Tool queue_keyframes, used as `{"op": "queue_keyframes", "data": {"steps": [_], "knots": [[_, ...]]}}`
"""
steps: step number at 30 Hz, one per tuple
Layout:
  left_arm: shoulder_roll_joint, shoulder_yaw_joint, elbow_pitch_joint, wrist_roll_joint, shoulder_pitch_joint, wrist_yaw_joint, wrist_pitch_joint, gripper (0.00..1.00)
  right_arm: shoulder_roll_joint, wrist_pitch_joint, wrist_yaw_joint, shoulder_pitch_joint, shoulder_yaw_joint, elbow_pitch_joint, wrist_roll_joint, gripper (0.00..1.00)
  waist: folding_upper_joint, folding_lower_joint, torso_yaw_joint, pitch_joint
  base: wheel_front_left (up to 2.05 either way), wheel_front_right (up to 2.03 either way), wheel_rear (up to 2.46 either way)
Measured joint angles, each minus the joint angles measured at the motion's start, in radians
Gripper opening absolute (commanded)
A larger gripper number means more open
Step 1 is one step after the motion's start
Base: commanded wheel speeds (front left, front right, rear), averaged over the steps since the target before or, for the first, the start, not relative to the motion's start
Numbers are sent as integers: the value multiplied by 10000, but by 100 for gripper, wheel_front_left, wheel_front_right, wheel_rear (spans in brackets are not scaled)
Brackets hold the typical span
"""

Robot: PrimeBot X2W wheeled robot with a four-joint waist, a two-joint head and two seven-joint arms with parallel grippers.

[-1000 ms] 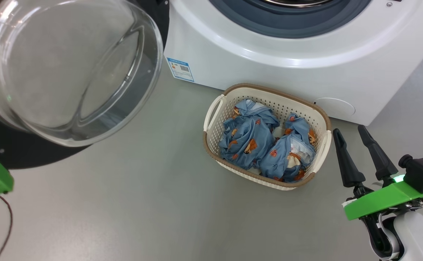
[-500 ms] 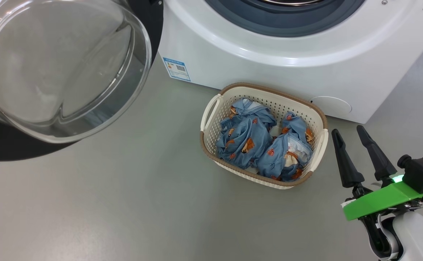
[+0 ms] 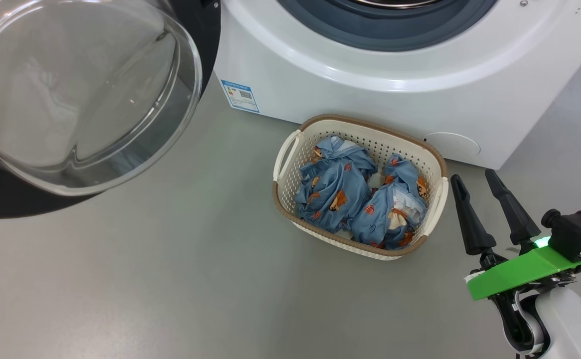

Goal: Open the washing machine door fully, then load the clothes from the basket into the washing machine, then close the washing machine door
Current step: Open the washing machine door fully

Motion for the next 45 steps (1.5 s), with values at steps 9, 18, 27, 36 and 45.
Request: {"op": "queue_keyframes", "data": {"steps": [9,18,27,36,45], "knots": [[0,-94,533,-33,-318,-178,-295,0,-2,0,0,0,13,13,15,100,0,-1,71,-17,0,0,0],[-4,-286,941,-77,-464,-349,-539,0,4,0,0,1,21,27,17,100,0,-1,105,-88,0,0,0],[0,-437,849,-79,-448,-656,-976,0,142,0,0,2,38,33,88,100,0,0,14,-237,0,0,0],[-73,-500,151,-253,167,-788,-1177,0,159,0,0,85,8,35,92,100,0,-1,71,-474,0,0,0],[-290,-435,-1360,-458,1185,-784,-1233,100,123,0,0,281,-69,-2,107,100,0,-1,93,-770,0,0,0]]}}
